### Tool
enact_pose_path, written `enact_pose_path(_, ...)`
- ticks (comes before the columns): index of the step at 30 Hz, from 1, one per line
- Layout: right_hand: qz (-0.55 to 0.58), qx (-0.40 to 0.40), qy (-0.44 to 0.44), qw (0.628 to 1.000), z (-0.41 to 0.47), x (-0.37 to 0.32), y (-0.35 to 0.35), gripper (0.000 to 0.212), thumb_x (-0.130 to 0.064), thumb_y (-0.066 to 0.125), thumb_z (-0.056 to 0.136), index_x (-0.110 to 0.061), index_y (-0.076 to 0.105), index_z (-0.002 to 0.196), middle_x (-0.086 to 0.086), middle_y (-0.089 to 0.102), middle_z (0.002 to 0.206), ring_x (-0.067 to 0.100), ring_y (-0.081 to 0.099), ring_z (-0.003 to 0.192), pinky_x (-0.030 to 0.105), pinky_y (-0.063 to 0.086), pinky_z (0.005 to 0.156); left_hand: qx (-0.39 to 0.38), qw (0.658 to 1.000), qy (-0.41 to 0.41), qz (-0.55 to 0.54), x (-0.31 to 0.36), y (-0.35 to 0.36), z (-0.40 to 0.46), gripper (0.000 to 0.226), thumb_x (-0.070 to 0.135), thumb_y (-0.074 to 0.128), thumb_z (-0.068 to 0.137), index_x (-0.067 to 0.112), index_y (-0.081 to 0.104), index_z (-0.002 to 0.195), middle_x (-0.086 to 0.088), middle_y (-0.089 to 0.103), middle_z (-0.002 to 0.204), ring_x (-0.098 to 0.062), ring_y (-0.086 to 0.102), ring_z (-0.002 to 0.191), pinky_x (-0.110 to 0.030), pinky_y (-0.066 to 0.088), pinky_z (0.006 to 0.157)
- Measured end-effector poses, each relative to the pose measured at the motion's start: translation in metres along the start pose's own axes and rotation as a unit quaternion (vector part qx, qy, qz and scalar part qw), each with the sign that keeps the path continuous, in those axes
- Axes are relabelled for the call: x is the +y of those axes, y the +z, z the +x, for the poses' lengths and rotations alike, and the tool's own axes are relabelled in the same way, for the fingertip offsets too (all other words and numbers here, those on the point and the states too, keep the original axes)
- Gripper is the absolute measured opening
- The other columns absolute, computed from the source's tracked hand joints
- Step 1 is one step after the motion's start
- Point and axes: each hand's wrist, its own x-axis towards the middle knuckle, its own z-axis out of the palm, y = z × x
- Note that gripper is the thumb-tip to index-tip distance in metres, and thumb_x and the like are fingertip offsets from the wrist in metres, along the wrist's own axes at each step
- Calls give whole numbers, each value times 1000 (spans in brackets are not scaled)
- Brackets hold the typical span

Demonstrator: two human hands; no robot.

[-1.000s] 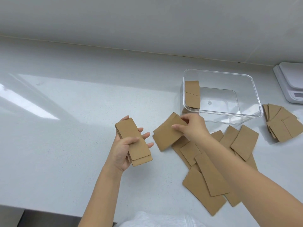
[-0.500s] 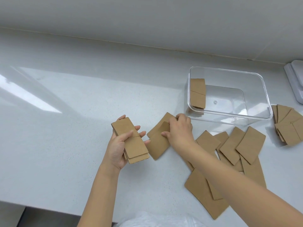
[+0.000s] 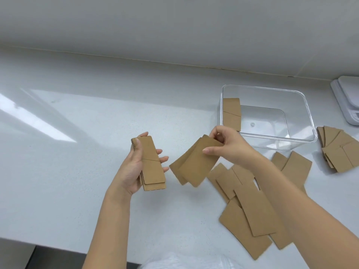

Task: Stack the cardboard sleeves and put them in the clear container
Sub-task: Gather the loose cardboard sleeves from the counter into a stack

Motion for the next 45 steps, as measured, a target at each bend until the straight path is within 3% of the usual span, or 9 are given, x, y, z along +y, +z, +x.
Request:
enact_pose_path(6, -16, -67, -45, 997, -25, -46, -26, 30, -2, 80, 68, -17, 55, 75, -3, 59, 61, 9, 56, 55, 22, 48, 58, -137, 979, -36, 148, 8, 34, -4, 46, 62, 24, 87, 49, 43, 126, -13, 62, 112, -25, 71, 85, -42, 58, 66)
enact_pose_path(10, -50, -24, -78, 995, -42, -55, -22, 31, -5, 83, 65, -15, 56, 77, 0, 62, 63, 5, 55, 54, 17, 47, 55, -247, 958, -45, 136, 3, 59, -11, 61, 67, 21, 80, 42, 44, 131, 4, 70, 117, -21, 68, 102, -40, 57, 79)
enact_pose_path(14, -64, 45, -123, 989, -59, -48, -15, 33, -7, 86, 61, -12, 59, 79, 4, 69, 78, 6, 60, 63, 21, 53, 56, -327, 935, -74, 111, -6, 81, -22, 74, 76, 42, 68, 32, 58, 124, -8, 69, 117, -31, 66, 107, -46, 55, 84)
enact_pose_path(19, -186, 143, -247, 940, -71, -33, -16, 26, -9, 78, 70, -10, 62, 90, -6, 57, 84, -1, 50, 72, 9, 41, 64, -270, 960, -29, 64, -14, 100, -28, 34, 28, 59, 87, 19, 59, 120, -14, 69, 105, -31, 69, 94, -55, 53, 86)
enact_pose_path(22, -253, 235, -282, 895, -86, -16, -28, 20, -14, 74, 77, -9, 62, 93, -4, 59, 89, 5, 51, 76, 10, 42, 72, -238, 971, -8, 10, -21, 102, -28, 49, 9, 51, 92, 36, 46, 134, -12, 69, 105, -27, 68, 87, -48, 57, 80)
enact_pose_path(30, -280, 97, 120, 947, -106, 73, -33, 37, -32, 77, 72, -30, 54, 101, -5, 58, 105, 14, 57, 91, 38, 54, 79, -201, 976, -39, -69, -38, 86, -32, 62, 8, 60, 77, 42, 50, 129, -12, 56, 100, -23, 64, 82, -43, 57, 70)
enact_pose_path(34, -310, 83, 153, 935, -107, 87, -20, 69, -35, 82, 65, -27, 45, 123, -6, 52, 110, 16, 52, 108, 37, 50, 87, -219, 968, -71, -99, -40, 88, -35, 47, 14, 60, 79, 34, 56, 121, -11, 60, 89, -25, 63, 76, -44, 56, 69)
enact_pose_path(40, -339, 73, 127, 929, -101, 89, -17, 65, -32, 82, 65, -25, 48, 120, -3, 54, 111, 17, 48, 111, 31, 43, 85, -162, 974, -88, -133, -40, 86, -29, 26, 24, 65, 83, 27, 61, 109, -13, 64, 95, -28, 69, 75, -44, 57, 66)
enact_pose_path(45, -201, 56, 125, 970, -101, 83, -34, 34, -24, 79, 72, -15, 46, 70, -4, 44, 69, 14, 40, 64, 26, 37, 62, -140, 977, -74, -144, -41, 83, -27, 31, 25, 62, 77, 27, 62, 108, -12, 67, 99, -26, 71, 79, -45, 58, 66)
